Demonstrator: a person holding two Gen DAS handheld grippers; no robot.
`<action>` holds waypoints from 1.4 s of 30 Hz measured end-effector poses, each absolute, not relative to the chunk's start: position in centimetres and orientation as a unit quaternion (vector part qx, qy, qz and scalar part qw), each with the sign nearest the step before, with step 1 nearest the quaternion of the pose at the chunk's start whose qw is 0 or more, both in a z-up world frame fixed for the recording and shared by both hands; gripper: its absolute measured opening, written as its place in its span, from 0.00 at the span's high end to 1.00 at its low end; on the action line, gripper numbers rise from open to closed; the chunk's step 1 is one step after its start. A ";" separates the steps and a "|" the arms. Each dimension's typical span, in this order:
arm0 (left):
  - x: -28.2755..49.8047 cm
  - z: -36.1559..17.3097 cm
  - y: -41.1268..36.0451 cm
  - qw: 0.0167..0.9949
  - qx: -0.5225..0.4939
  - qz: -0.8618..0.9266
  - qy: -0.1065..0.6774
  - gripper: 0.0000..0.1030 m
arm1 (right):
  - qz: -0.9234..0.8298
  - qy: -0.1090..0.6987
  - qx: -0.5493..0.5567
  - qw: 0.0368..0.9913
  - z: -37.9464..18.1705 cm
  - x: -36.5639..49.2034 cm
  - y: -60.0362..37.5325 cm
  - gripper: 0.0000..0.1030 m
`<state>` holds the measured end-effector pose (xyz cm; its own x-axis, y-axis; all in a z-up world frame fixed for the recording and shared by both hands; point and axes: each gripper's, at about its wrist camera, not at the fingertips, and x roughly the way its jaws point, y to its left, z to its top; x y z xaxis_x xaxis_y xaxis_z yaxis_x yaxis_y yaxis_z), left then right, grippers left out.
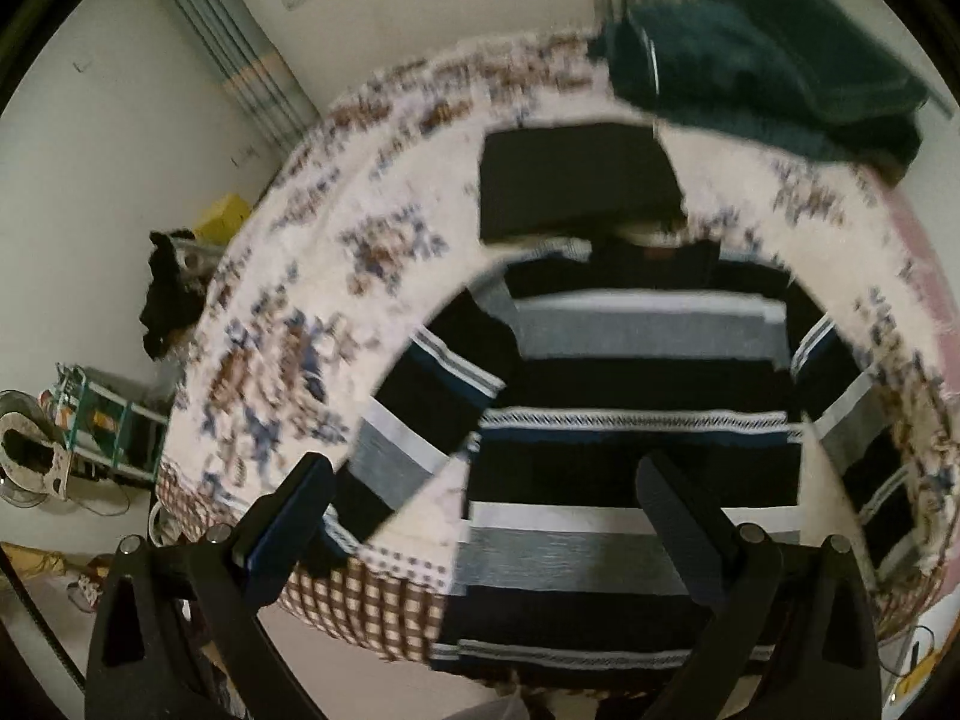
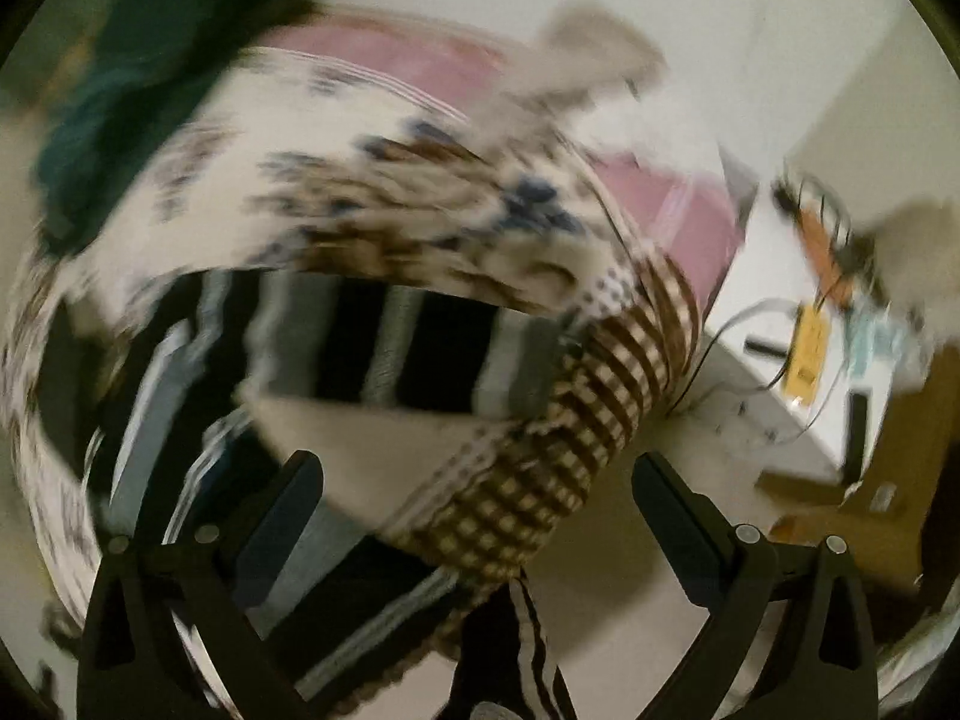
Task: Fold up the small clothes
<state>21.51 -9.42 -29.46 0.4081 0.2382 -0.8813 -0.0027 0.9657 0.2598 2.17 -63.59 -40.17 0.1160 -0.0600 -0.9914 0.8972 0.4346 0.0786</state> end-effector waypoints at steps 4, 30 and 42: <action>23.9 -36.5 -11.7 0.809 0.119 0.082 0.570 0.00 | -0.385 0.571 0.426 0.586 -51.9 1.1 -69.3 0.00; 26.6 -49.7 -15.6 0.790 0.083 0.046 0.605 0.00 | -0.324 0.483 0.435 0.687 -50.7 5.3 -77.2 0.95; 26.4 -50.7 -8.0 0.787 0.039 0.098 0.608 0.00 | -0.192 0.471 0.410 0.757 -44.3 20.2 -67.0 0.94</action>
<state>26.45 -7.97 -50.66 0.2427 0.2018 -0.9489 -0.1061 0.9778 0.1808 20.22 -66.98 -44.33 0.4815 0.0952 -0.8712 0.6779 0.5897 0.4391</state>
